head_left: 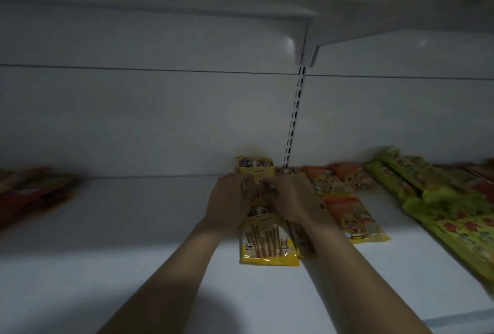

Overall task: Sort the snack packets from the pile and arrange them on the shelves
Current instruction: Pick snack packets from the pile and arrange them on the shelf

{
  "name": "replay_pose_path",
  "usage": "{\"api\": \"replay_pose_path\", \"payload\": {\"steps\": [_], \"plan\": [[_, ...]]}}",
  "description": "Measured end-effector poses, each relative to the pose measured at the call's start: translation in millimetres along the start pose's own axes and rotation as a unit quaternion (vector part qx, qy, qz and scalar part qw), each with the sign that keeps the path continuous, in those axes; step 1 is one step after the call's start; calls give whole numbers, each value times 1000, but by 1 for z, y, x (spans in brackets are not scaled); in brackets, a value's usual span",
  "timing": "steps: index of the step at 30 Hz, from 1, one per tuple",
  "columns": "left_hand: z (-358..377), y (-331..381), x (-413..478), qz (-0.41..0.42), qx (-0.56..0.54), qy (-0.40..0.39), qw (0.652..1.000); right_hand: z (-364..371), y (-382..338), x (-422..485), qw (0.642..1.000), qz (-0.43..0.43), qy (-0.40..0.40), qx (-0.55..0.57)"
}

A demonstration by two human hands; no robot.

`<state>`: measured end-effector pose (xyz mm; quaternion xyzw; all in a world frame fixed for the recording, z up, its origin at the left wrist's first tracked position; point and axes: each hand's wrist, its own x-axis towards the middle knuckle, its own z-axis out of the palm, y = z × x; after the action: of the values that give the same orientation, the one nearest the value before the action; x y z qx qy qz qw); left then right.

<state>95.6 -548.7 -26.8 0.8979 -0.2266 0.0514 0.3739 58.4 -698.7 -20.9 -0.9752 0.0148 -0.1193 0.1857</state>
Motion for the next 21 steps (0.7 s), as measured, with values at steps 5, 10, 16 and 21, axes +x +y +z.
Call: {"api": "replay_pose_path", "payload": {"steps": [5, 10, 16, 21], "plan": [[15, -12, -3, -45, 6, -9, 999, 12, 8, -4, 999, -26, 20, 12], [16, -14, -6, -54, 18, -20, 998, 25, 16, -4, 1000, -2, 8, 5], [13, -9, -9, -23, 27, -8, 999, 22, 14, -2, 1000, 11, 2, 6], [-3, -11, -14, -53, 56, 14, 997, 3, 3, -9, 1000, 15, 19, 19]]}}
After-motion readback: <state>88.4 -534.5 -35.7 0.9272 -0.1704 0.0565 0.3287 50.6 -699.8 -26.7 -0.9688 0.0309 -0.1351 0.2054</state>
